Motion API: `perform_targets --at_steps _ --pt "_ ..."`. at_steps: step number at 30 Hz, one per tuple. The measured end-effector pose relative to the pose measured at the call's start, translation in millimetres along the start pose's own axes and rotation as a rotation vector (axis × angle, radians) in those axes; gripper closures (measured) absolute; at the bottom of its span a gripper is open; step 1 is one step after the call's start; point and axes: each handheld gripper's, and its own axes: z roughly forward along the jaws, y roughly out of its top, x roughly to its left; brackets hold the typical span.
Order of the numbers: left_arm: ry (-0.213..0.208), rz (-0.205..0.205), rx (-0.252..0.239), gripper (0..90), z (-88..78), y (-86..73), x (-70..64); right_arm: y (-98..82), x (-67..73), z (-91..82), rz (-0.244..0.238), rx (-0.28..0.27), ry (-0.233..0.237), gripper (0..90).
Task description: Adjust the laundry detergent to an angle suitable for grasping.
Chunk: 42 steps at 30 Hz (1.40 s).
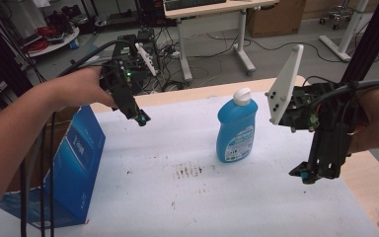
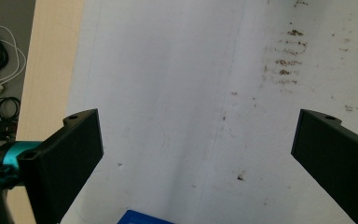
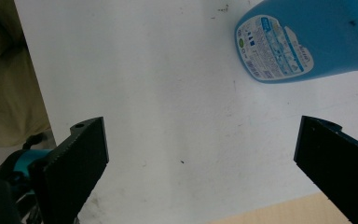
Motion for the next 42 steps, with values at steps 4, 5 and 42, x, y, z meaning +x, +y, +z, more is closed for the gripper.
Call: perform_targets --at_steps 4,5,42 --pt "0.001 -0.020 -0.006 2.0 2.8 0.7 -3.9 -7.5 2.4 3.1 0.014 -0.032 0.011 2.1" --pt "0.000 -0.027 -0.013 2.0 3.2 0.3 -4.4 -9.2 3.2 3.7 0.016 -0.037 0.009 2.1" --pt "-0.066 -0.179 -0.381 2.0 8.1 17.1 -42.9 -29.4 4.1 18.6 0.084 -0.103 -0.048 2.2"
